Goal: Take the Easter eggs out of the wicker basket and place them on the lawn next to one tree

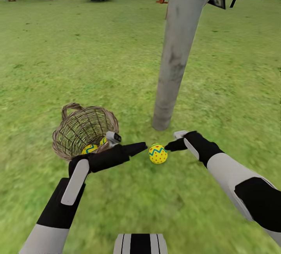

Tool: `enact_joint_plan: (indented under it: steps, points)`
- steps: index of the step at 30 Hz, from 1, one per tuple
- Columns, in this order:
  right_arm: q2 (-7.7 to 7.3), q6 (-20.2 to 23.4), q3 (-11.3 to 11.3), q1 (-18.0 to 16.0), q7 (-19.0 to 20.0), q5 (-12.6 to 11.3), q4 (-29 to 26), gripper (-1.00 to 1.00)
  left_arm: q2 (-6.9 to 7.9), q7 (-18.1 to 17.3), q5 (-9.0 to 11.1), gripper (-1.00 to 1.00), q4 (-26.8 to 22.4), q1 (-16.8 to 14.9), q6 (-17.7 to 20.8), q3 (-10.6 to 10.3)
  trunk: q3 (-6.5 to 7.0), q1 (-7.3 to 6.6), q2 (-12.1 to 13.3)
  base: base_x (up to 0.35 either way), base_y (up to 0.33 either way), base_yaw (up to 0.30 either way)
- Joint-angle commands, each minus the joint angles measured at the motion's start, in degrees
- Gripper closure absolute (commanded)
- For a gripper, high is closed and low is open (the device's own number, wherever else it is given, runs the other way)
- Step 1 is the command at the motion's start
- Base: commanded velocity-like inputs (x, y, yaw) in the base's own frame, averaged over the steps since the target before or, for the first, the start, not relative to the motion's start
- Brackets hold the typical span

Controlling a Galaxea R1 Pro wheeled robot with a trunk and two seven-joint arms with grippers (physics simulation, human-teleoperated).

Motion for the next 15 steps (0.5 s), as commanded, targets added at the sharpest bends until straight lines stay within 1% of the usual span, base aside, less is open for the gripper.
enact_joint_plan:
  steps: [1,2,3,4,5,6,8,15]
  points:
    - [-0.24,0.3,0.3,0.0,1.8,-0.1,-0.1,-1.0,0.19,-0.3,1.0,-1.0,-0.1,-0.1,0.4,0.0,0.19,-0.03,0.0,0.0,0.0,0.0]
    - [-0.3,0.4,0.3,0.0,3.0,-0.1,-0.1,-1.0,0.45,-0.3,2.3,-1.0,-0.1,-0.2,0.4,0.1,0.41,-0.06,0.0,0.0,0.0,0.0]
    - [-0.34,0.7,0.4,0.0,4.5,-0.1,-0.1,-1.0,2.28,-0.4,4.9,-1.0,-0.5,-0.2,0.5,0.1,0.63,-0.08,0.0,0.0,0.0,0.0]
    - [-0.35,1.2,0.3,0.0,5.0,-0.1,-0.1,-1.0,4.08,-0.4,8.1,-1.0,-0.8,-0.2,0.5,0.1,0.85,-0.11,0.0,0.0,0.0,0.0]
    - [-0.35,1.3,0.3,0.0,5.2,0.0,-0.1,-1.0,5.12,-0.5,9.8,-1.0,-0.8,-0.2,0.5,0.1,1.08,-0.13,0.1,0.0,0.0,0.019]
    - [-0.35,1.4,0.3,0.0,5.2,0.0,-0.1,-1.0,5.5,-0.5,10.5,-1.0,-0.9,-0.2,0.5,0.1,1.3,-0.16,0.1,0.0,0.0,0.091]
    - [-0.36,1.4,0.3,0.0,5.3,0.0,-0.1,-1.0,5.83,-0.5,11.0,-1.0,-0.9,-0.2,0.4,0.1,1.74,-0.21,0.1,0.0,0.0,0.217]
    - [-0.36,1.4,0.4,0.0,5.3,0.0,-0.1,-1.0,5.91,-0.5,11.2,-1.0,-0.9,-0.2,0.4,0.1,3.29,-0.39,0.2,0.0,0.0,0.284]
